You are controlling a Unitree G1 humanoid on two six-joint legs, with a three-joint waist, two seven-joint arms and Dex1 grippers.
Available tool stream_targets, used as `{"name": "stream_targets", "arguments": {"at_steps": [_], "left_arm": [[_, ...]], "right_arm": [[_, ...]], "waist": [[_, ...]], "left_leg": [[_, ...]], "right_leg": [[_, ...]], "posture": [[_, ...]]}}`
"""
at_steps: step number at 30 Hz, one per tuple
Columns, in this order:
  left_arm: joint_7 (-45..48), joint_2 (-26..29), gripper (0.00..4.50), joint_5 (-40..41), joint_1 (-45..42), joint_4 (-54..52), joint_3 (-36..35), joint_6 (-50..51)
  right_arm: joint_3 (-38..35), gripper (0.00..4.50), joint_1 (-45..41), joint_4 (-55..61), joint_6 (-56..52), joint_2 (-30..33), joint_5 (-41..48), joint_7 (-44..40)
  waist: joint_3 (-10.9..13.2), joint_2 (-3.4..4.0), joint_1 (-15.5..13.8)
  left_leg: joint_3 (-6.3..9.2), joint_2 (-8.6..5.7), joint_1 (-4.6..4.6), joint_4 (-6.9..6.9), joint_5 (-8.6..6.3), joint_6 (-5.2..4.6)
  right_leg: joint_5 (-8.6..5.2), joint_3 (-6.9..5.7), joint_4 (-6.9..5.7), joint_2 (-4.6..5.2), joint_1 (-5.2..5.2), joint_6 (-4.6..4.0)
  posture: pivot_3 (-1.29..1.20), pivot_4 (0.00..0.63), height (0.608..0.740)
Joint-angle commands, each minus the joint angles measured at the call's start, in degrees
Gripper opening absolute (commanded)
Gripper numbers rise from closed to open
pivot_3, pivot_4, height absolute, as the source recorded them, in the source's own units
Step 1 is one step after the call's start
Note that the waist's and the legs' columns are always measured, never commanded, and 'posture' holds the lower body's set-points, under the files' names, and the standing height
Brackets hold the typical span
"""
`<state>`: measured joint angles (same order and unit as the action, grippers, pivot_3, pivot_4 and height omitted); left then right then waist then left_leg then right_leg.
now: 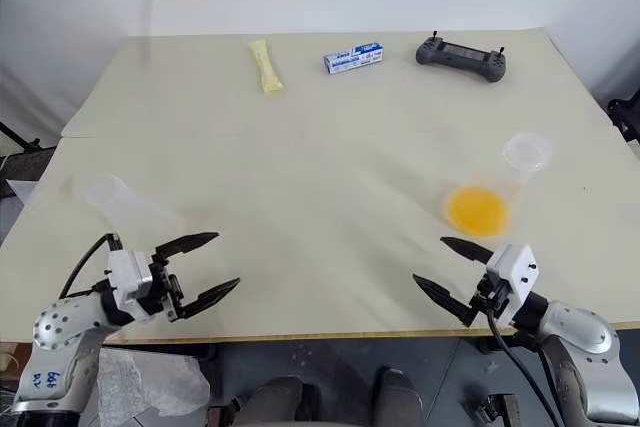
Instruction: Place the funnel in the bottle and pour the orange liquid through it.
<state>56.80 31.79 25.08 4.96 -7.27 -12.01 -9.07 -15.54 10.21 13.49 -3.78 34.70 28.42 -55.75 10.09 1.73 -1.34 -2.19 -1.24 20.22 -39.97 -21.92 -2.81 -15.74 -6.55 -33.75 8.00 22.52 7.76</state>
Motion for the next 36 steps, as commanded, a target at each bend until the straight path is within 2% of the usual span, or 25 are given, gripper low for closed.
{"name": "stream_targets", "arguments": {"at_steps": [1,6,11,17,22,25,31,36], "left_arm": [[0.8,0.2,4.5,2.1,-0.6,-0.4,0.4,1.4],[-4.8,0.1,4.5,2.9,-0.4,-4.3,0.8,10.6],[-10.4,-1.2,4.5,1.6,1.1,-8.8,-0.3,12.6],[-18.0,-3.1,4.5,3.7,9.1,-15.8,-9.8,13.6],[-20.7,-5.3,4.5,5.2,16.7,-17.0,-18.8,12.1],[-22.7,-6.6,4.5,6.2,18.6,-17.0,-21.8,12.8],[-26.1,-6.7,4.5,8.0,17.5,-14.7,-25.6,14.7],[-27.2,-4.2,4.5,7.7,12.1,-12.0,-24.9,16.9]], "right_arm": [[-0.5,4.47,0.2,2.2,0.9,-0.3,0.4,0.8],[0.5,4.47,-0.2,2.7,0.2,-0.4,0.5,1.3],[2.9,4.47,-3.4,1.3,-0.7,-0.6,0.5,1.4],[6.2,4.47,-10.1,-2.6,-1.3,-1.3,0.3,0.2],[8.9,4.47,-16.1,-6.9,-0.8,-2.1,-0.1,-1.7],[9.8,4.47,-19.3,-9.4,-0.2,-2.6,-0.5,-2.5],[10.1,4.47,-22.0,-11.5,1.0,-3.1,-1.0,-3.3],[9.7,4.47,-21.4,-10.6,1.1,-3.2,-1.0,-3.0]], "waist": [[0.0,0.0,0.0],[0.0,0.0,0.0],[0.0,-0.04,0.0],[0.1,-0.11,0.4],[0.1,-0.19,0.4],[0.2,-0.33,0.2],[0.3,-0.41,0.0],[0.3,-0.42,0.0]], "left_leg": [[0.0,0.0,0.0,0.0,0.0,0.0],[-0.01,0.01,-0.01,-0.02,0.0,0.0],[-0.01,0.01,-0.01,-0.02,0.0,0.0],[0.04,0.1,-0.01,-0.01,-0.03,0.07],[0.02,0.11,-0.01,-0.02,-0.03,0.06],[0.03,0.11,0.0,-0.03,-0.04,0.07],[0.08,0.04,0.02,-0.06,-0.04,0.06],[0.06,0.04,0.01,-0.07,-0.04,0.06]], "right_leg": [[0.0,-0.01,-0.01,0.0,0.0,0.0],[0.0,-0.06,-0.02,-0.03,0.0,0.0],[0.0,0.06,-0.03,-0.01,0.0,0.0],[0.0,0.18,-0.02,-0.09,0.02,0.0],[0.0,0.21,0.06,-0.1,0.0,0.0],[-0.01,0.22,0.1,-0.05,0.0,-0.02],[-0.02,0.18,0.07,0.33,0.0,-0.03],[-0.01,0.07,-0.05,0.19,0.01,-0.03]], "posture": [[0.0,0.15,0.74],[0.0,0.15,0.74],[0.0,0.15,0.74],[0.0,0.15,0.74],[0.0,0.15,0.74],[0.0,0.15,0.74],[0.0,0.15,0.74],[0.0,0.15,0.74]]}}
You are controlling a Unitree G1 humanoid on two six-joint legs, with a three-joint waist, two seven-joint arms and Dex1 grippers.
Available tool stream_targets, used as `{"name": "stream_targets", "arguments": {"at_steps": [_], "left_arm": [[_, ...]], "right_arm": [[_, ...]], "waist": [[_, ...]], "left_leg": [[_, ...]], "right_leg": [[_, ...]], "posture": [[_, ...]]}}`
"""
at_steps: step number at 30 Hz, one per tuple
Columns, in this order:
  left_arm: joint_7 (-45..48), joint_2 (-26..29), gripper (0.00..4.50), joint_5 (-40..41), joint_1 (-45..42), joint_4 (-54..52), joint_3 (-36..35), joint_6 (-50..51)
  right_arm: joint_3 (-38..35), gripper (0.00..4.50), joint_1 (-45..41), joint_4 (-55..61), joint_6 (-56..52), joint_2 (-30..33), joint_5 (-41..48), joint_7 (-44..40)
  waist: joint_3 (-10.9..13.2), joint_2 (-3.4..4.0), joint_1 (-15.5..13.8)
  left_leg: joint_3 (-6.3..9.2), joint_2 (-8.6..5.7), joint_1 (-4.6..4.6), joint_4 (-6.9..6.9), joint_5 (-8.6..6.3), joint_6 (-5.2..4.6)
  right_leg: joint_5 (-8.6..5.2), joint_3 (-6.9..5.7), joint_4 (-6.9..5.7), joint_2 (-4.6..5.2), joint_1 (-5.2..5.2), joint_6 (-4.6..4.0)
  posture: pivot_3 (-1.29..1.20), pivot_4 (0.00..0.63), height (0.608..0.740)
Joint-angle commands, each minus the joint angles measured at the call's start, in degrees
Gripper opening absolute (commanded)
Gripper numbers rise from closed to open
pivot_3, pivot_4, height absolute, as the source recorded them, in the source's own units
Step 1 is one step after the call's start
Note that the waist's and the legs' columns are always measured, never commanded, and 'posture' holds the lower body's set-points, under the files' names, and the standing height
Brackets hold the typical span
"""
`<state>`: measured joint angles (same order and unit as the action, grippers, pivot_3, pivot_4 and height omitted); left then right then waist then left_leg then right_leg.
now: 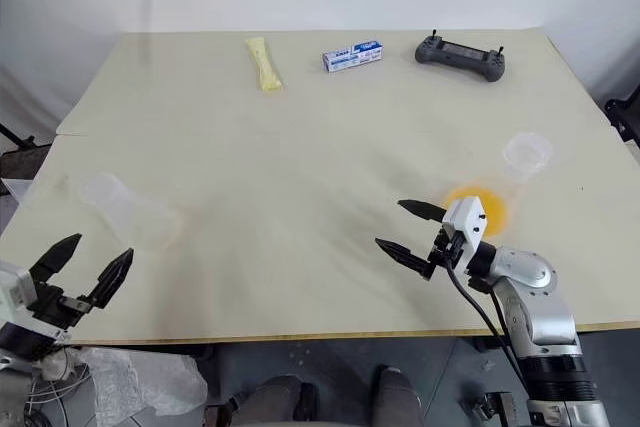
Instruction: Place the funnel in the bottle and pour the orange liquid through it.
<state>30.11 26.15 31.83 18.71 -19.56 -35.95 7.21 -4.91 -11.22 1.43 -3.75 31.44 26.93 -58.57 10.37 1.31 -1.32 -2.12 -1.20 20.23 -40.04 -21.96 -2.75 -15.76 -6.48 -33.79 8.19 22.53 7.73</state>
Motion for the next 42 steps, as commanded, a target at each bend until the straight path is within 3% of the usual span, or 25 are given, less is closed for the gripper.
{"name": "stream_targets", "arguments": {"at_steps": [1,18,25,31,36,42], "left_arm": [[-0.3,2.2,4.5,0.9,-2.9,1.1,-0.7,0.9],[5.6,10.0,4.5,-1.0,-20.4,16.6,4.4,2.6],[7.8,10.8,2.43,0.3,-22.9,17.7,4.2,3.7],[14.7,12.6,2.42,2.2,-26.6,16.7,9.2,7.1],[19.7,12.0,2.42,-0.5,-38.2,22.3,17.9,6.5],[26.1,7.4,2.42,-4.6,-52.3,31.6,27.8,3.3]], "right_arm": [[-1.1,4.47,0.4,1.8,1.2,0.1,0.4,-0.1],[-3.3,4.47,5.0,7.1,2.1,-0.1,0.4,3.5],[-3.8,4.5,6.0,8.3,2.0,0.1,0.7,4.4],[-4.5,4.5,6.6,9.2,1.5,0.6,1.2,4.6],[-4.7,4.5,6.1,9.8,0.8,1.1,1.5,4.6],[-5.3,4.5,6.2,10.4,0.8,1.3,1.3,5.2]], "waist": [[0.0,0.0,0.0],[0.0,0.0,0.1],[0.0,-0.01,0.2],[0.0,-0.04,-0.1],[0.0,-0.08,-0.2],[0.1,-0.11,0.1]], "left_leg": [[0.0,0.0,0.0,0.0,0.0,0.0],[-0.05,0.04,-0.01,0.0,0.0,0.02],[-0.05,0.04,-0.02,0.0,0.0,0.03],[-0.06,0.05,-0.02,-0.04,0.0,0.03],[-0.02,-0.02,-0.02,-0.09,0.02,0.0],[-0.14,0.02,-0.01,-0.05,0.03,0.01]], "right_leg": [[0.0,0.0,-0.01,-0.07,0.0,0.0],[0.01,-0.37,-0.07,-0.34,0.04,0.02],[0.01,-0.37,-0.08,-0.35,0.04,0.03],[0.01,-0.36,-0.1,-0.36,0.03,0.03],[0.03,-0.34,-0.12,-0.37,-0.01,0.05],[0.04,-0.38,-0.14,-0.52,0.04,0.07]], "posture": [[0.0,0.15,0.74],[0.0,0.15,0.74],[0.0,0.15,0.74],[0.0,0.15,0.74],[0.0,0.15,0.74],[0.0,0.15,0.74]]}}
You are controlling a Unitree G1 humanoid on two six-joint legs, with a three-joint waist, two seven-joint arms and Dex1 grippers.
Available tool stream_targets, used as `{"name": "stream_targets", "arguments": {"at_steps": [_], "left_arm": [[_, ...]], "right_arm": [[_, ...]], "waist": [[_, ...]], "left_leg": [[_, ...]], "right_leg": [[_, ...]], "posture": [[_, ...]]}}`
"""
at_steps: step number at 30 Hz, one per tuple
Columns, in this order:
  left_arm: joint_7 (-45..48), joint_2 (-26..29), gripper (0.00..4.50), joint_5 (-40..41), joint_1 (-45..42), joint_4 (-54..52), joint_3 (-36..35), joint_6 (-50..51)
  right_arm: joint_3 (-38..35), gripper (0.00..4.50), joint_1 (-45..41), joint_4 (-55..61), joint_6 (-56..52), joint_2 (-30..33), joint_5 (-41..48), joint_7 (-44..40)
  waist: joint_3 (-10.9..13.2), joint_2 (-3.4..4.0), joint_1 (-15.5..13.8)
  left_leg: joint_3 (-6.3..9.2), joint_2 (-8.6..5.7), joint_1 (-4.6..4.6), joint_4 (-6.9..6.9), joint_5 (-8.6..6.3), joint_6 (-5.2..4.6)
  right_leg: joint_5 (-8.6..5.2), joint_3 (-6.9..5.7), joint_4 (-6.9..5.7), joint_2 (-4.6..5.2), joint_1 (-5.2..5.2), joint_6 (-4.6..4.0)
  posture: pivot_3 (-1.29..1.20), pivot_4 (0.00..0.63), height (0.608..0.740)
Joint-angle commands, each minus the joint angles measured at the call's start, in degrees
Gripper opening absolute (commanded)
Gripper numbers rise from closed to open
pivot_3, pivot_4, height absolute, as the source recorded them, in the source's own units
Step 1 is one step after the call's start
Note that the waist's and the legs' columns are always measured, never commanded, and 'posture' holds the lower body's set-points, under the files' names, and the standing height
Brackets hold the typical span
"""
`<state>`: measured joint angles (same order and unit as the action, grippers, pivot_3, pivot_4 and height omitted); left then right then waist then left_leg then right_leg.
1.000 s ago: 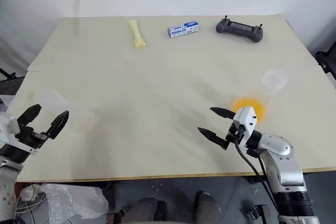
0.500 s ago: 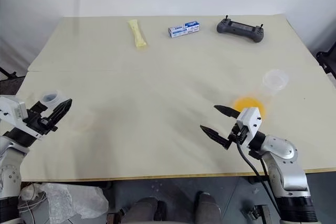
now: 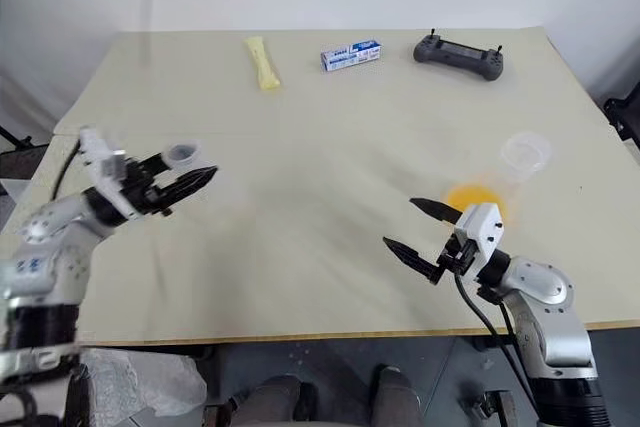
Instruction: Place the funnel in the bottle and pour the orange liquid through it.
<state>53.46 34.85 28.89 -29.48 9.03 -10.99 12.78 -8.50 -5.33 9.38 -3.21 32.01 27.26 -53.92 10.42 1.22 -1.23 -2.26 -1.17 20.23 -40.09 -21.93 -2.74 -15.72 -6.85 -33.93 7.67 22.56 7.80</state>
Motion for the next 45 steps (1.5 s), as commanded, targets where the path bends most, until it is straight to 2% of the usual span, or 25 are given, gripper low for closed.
{"name": "stream_targets", "arguments": {"at_steps": [1,7,13,20,27,29,34,40,45], "left_arm": [[3.7,-2.4,2.42,-2.5,-6.1,4.5,4.4,-2.7],[9.3,-7.3,2.42,-5.3,-13.2,12.4,9.7,-6.3],[11.6,-10.0,2.42,-9.5,-16.1,17.6,13.4,-9.7],[13.3,-12.1,2.42,-11.0,-18.5,21.5,13.8,-12.5],[15.7,-13.4,2.42,-9.9,-16.5,20.3,13.5,-11.9],[16.1,-13.4,3.14,-9.5,-16.1,19.7,13.4,-10.2],[15.9,-13.3,4.46,-9.7,-14.7,18.2,13.0,-9.5],[15.5,-11.9,4.46,-8.8,-13.1,15.9,11.6,-7.6],[14.0,-8.4,4.46,-7.9,-10.6,12.6,8.8,-4.6]], "right_arm": [[-2.0,4.5,0.6,2.8,0.1,0.7,1.0,0.7],[-2.9,4.5,3.0,4.9,0.0,0.3,0.7,2.2],[-3.0,4.5,6.2,8.0,0.3,-0.9,0.5,5.0],[-2.9,4.5,8.6,10.4,0.4,-1.5,0.5,7.2],[-2.7,4.5,10.6,12.2,0.2,-1.6,1.1,7.8],[-2.9,4.5,10.5,12.4,-0.1,-1.7,1.5,7.9],[-3.4,4.5,9.5,12.2,-0.5,-1.0,2.2,8.0],[-3.5,4.5,9.0,12.2,-0.9,-0.5,2.6,7.7],[-3.6,4.5,8.1,11.6,-1.8,0.5,3.4,6.6]], "waist": [[0.0,-0.04,0.1],[0.1,-0.1,0.0],[0.1,-0.16,-0.2],[0.1,-0.17,-0.3],[0.1,-0.17,-0.3],[0.1,-0.17,-0.2],[0.1,-0.17,-0.1],[0.1,-0.18,-0.2],[0.1,-0.18,-0.1]], "left_leg": [[-0.03,0.0,0.02,0.0,0.0,0.0],[-0.12,0.03,0.03,-0.01,0.01,0.0],[-0.11,0.03,0.05,-0.07,0.02,-0.01],[-0.11,0.01,0.06,-0.11,0.03,-0.04],[-0.09,0.01,0.07,-0.11,0.03,-0.04],[-0.09,0.01,0.07,-0.11,0.04,-0.04],[-0.09,0.03,0.06,-0.11,0.04,-0.04],[-0.06,0.01,0.08,-0.14,0.04,-0.05],[-0.05,0.05,0.07,-0.13,0.04,-0.05]], "right_leg": [[0.0,-0.01,0.01,-0.02,0.0,0.01],[0.01,-0.01,0.05,-0.05,0.01,0.03],[0.03,-0.01,0.05,-0.04,0.0,0.05],[0.03,0.02,0.04,-0.02,-0.02,0.06],[0.05,0.02,0.04,-0.03,-0.02,0.09],[0.05,0.02,0.04,-0.03,-0.02,0.09],[0.05,0.02,0.04,-0.04,-0.01,0.09],[0.05,0.03,0.03,-0.02,-0.01,0.09],[0.05,0.02,0.02,-0.04,0.0,0.09]], "posture": [[0.0,0.15,0.74],[0.0,0.15,0.74],[0.0,0.15,0.74],[0.0,0.15,0.74],[0.0,0.15,0.74],[0.0,0.15,0.74],[0.0,0.15,0.74],[0.0,0.15,0.74],[0.0,0.15,0.74]]}}
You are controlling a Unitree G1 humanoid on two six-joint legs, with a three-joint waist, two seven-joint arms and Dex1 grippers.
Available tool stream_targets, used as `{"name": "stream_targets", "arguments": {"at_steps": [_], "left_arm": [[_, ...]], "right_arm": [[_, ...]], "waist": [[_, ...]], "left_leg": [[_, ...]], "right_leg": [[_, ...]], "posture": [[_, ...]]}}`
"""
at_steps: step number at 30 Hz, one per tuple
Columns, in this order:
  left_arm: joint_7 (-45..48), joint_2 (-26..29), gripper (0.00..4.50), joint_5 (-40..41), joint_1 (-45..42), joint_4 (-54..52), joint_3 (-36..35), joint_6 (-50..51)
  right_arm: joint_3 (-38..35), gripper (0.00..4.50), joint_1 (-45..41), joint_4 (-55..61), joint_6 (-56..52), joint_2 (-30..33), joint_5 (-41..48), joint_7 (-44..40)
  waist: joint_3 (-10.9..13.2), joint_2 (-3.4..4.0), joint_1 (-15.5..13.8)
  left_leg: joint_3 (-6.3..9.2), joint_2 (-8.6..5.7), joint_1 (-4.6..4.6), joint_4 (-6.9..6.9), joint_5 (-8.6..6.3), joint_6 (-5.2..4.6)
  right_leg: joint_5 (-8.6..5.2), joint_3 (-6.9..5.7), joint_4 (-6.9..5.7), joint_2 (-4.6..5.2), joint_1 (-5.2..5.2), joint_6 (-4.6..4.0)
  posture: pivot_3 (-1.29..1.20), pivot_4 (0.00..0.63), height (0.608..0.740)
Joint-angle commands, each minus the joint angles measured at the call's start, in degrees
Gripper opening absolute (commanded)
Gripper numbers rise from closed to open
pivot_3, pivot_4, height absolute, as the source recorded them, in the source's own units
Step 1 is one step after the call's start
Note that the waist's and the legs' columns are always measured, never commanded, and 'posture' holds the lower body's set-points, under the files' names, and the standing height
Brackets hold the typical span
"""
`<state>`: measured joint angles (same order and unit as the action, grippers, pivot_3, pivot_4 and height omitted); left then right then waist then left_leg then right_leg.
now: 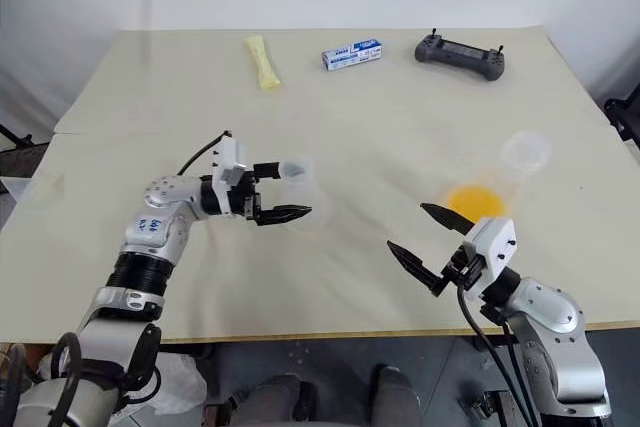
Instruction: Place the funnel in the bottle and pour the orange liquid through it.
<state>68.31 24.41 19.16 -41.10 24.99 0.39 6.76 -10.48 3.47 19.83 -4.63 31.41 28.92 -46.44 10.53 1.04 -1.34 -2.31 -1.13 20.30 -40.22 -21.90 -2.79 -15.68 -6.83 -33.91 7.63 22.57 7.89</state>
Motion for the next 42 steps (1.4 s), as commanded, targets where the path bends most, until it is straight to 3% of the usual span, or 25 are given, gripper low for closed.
{"name": "stream_targets", "arguments": {"at_steps": [1,9,15,21,27,33,42], "left_arm": [[-1.2,2.8,4.46,2.0,1.5,-3.7,-3.3,1.8],[-5.1,8.6,4.46,3.1,5.6,-8.1,-8.8,3.9],[-14.6,13.2,4.46,6.2,23.4,-20.4,-23.5,6.2],[-21.1,11.7,4.46,10.3,39.6,-29.5,-36.4,5.8],[-26.1,9.6,4.46,12.9,49.0,-30.1,-47.8,3.0],[-32.2,7.3,4.46,12.4,51.0,-29.1,-50.6,1.3],[-47.3,10.0,4.46,6.9,39.5,-19.1,-48.3,1.1]], "right_arm": [[-1.7,4.5,-1.0,0.9,-0.7,1.3,1.9,-1.2],[-1.2,4.5,-3.8,-1.3,-2.2,2.8,2.5,-3.6],[-0.6,4.5,-6.8,-4.1,-3.0,4.0,2.8,-6.9],[-0.3,4.5,-9.3,-6.0,-4.3,4.8,3.3,-8.9],[0.1,4.5,-11.4,-7.7,-5.2,5.1,3.3,-10.9],[0.5,4.5,-12.7,-8.3,-5.4,4.5,3.1,-11.7],[0.9,4.5,-12.8,-8.1,-5.1,3.8,2.6,-11.7]], "waist": [[0.0,0.0,0.0],[0.0,-0.01,-0.1],[0.0,0.0,1.5],[0.1,-0.09,0.9],[0.1,-0.09,0.2],[0.1,-0.09,0.0],[0.1,-0.12,0.0]], "left_leg": [[0.01,0.0,0.0,0.0,0.0,0.0],[0.07,-0.01,0.0,-0.02,0.0,0.0],[0.12,0.06,-0.07,0.12,-0.02,0.04],[0.19,0.06,-0.06,0.03,-0.04,0.06],[0.2,0.05,-0.08,0.02,-0.06,0.09],[0.2,0.04,-0.08,0.02,-0.07,0.1],[0.15,0.02,-0.08,0.05,-0.08,0.11]], "right_leg": [[0.0,0.0,0.0,0.0,0.0,0.0],[0.0,0.01,-0.01,0.03,-0.01,0.0],[0.0,0.03,-0.02,0.02,0.02,0.0],[0.0,0.05,-0.01,0.09,-0.03,-0.01],[-0.01,0.45,0.04,0.16,-0.06,-0.02],[-0.01,0.51,0.03,0.17,-0.05,-0.03],[-0.01,0.36,-0.05,0.13,0.01,-0.03]], "posture": [[0.0,0.15,0.74],[0.0,0.15,0.74],[0.0,0.15,0.74],[0.0,0.15,0.74],[0.0,0.15,0.74],[0.0,0.15,0.74],[0.0,0.15,0.74]]}}
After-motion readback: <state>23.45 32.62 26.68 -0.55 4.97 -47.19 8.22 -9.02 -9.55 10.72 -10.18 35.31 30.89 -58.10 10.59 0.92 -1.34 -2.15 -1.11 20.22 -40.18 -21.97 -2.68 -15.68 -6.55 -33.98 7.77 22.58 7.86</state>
